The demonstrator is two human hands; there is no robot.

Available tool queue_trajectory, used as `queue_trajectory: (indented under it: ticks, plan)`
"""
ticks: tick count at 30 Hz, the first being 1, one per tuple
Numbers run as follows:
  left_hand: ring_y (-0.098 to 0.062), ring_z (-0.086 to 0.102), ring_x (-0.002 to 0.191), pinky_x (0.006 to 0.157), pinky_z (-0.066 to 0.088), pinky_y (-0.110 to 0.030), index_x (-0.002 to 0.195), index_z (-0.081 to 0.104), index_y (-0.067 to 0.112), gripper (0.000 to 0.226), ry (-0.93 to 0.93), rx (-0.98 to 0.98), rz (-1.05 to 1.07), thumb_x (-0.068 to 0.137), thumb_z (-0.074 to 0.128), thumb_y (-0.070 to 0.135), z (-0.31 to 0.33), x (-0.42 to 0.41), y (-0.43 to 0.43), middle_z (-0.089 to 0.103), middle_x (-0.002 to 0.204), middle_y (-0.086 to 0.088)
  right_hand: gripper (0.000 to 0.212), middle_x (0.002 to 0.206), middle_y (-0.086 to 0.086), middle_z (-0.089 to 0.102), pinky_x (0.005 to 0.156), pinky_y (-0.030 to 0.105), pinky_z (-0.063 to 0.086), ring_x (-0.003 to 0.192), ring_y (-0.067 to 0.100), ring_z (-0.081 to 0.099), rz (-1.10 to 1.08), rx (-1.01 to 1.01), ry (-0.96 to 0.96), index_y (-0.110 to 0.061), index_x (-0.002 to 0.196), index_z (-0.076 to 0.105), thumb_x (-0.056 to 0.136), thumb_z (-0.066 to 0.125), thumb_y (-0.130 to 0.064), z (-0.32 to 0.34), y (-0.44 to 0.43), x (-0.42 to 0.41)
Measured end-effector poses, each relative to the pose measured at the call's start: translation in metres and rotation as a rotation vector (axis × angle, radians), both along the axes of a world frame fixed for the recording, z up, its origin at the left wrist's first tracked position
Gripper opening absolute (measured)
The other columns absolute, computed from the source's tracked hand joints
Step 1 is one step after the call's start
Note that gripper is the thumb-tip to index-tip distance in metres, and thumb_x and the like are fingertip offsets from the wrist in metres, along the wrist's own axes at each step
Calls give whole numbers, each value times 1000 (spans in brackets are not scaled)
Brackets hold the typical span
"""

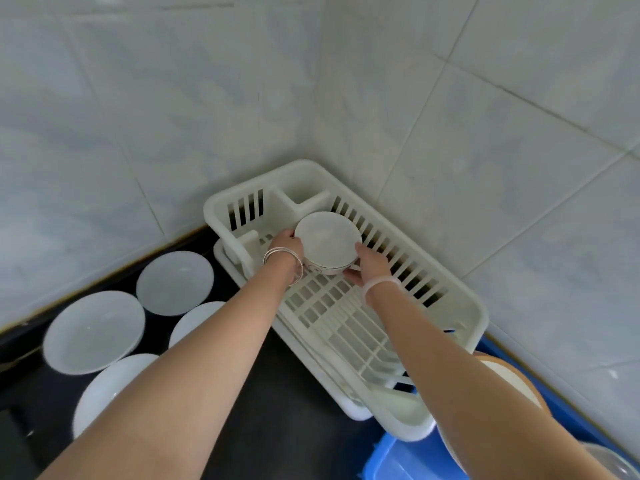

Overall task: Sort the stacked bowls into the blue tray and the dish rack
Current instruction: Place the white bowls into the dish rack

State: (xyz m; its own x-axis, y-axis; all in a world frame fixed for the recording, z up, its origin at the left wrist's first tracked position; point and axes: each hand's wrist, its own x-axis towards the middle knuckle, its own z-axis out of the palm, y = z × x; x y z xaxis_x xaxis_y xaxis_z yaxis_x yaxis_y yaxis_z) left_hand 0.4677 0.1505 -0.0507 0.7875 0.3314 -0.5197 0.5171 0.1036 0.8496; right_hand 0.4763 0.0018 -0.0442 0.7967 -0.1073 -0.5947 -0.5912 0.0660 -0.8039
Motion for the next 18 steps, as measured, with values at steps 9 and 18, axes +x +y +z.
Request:
queue_trajectory:
  ticks: [9, 18]
  plan:
    - [-37, 54, 111, 89, 52, -44, 129, 50, 14, 44, 6, 34, -66, 89, 33, 8, 8, -11, -5, 56, 125, -13, 46, 85, -1, 50, 92, 42, 52, 96, 28, 59, 207, -209, 2, -14, 132, 41, 95, 40, -41, 3, 4, -6]
    - [-34, 56, 107, 89, 43, -37, 121, 55, 6, 37, -15, 298, -178, 95, 32, 17, 51, -52, 1, 59, 120, -21, 48, 136, 7, 49, 105, 50, 39, 120, 30, 49, 316, -395, -123, -18, 137, 41, 96, 32, -42, 40, -2, -41]
